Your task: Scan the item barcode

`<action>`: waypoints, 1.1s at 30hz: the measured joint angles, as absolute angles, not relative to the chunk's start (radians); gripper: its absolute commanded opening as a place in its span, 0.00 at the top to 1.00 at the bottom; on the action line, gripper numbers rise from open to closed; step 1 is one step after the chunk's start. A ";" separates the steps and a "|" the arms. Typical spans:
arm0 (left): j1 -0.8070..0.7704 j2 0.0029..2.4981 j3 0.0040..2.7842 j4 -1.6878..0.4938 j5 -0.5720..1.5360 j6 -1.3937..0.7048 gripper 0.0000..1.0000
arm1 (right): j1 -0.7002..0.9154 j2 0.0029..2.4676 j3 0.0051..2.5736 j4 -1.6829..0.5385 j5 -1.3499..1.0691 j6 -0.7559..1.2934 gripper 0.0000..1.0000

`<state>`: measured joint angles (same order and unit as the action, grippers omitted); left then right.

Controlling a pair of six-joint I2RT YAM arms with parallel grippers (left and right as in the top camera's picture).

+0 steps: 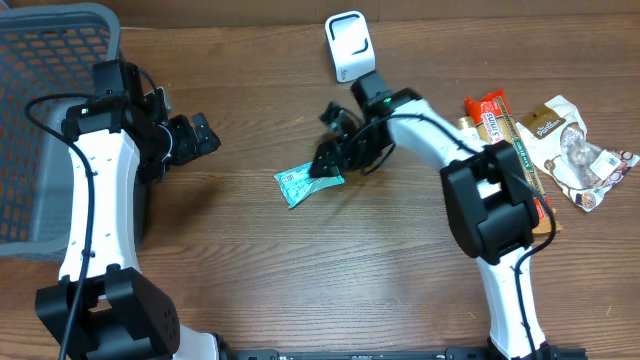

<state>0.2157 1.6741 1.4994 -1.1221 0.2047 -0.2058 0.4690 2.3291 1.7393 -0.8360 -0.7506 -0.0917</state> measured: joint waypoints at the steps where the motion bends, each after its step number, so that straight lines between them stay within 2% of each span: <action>1: 0.216 1.674 1.500 -1.122 0.204 -0.206 0.00 | 0.486 2.332 1.733 -0.818 -0.763 -0.074 0.33; 3: 0.216 1.674 1.500 -1.122 0.205 -0.206 0.00 | 0.516 2.338 1.727 -0.792 -0.772 -0.030 0.43; 6: 0.216 1.674 1.500 -1.122 0.204 -0.206 0.00 | 0.562 2.352 1.725 -0.755 -0.758 0.064 0.75; 7: 0.216 1.674 1.500 -1.122 0.205 -0.206 0.00 | 0.575 2.354 1.724 -0.745 -0.742 0.097 0.83; 8: 0.216 1.674 1.500 -1.122 0.205 -0.206 0.00 | 0.587 2.360 1.722 -0.735 -0.733 0.130 0.90; 10: 0.216 1.674 1.500 -1.122 0.204 -0.206 0.01 | 0.596 2.363 1.720 -0.724 -0.729 0.187 0.96; 17: 0.216 1.674 1.500 -1.122 0.205 -0.206 0.00 | 0.575 2.366 1.720 -0.708 -0.770 0.246 0.96; 25: 0.216 1.674 1.500 -1.122 0.205 -0.206 0.00 | 0.429 2.344 1.715 -0.768 -0.857 0.167 0.96; 33: 0.216 1.674 1.500 -1.122 0.205 -0.206 0.00 | 0.327 2.007 1.702 -0.861 -0.821 0.044 0.96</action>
<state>0.2157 1.6741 1.4998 -1.1221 0.2047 -0.2062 0.3271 2.0068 1.7023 -0.8608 -0.8207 0.0441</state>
